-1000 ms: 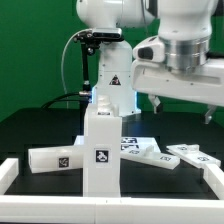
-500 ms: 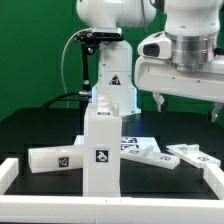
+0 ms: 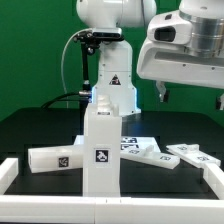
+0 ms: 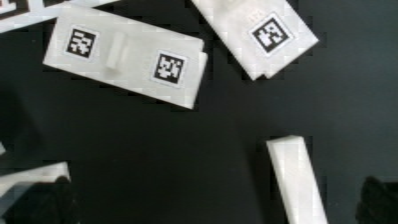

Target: Assemble cabinet

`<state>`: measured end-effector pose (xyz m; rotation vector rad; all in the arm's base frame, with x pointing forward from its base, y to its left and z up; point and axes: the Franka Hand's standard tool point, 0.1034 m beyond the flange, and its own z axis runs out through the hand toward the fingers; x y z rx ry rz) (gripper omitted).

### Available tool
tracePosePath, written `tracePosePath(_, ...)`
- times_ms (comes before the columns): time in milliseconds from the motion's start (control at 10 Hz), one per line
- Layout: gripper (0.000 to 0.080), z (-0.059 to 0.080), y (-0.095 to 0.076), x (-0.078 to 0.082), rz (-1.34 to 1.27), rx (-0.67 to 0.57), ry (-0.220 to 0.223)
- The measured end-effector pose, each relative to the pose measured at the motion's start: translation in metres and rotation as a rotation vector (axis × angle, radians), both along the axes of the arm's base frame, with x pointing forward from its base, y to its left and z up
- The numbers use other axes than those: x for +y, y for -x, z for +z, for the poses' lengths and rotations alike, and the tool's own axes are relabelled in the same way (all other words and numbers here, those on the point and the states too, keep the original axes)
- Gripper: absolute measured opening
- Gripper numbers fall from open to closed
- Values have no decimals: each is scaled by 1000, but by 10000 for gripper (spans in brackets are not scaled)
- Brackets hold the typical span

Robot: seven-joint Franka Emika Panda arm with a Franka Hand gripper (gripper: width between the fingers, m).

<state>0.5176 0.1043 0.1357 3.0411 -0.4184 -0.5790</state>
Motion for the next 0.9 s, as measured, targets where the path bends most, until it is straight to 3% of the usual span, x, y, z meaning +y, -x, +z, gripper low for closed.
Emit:
tracePosePath(300, 797, 1, -3, -4, 110, 10, -7)
tracePosePath(500, 797, 5, -16, 1, 254, 32, -28)
tracePosePath(900, 797, 2, -17, 3, 263, 32, -25)
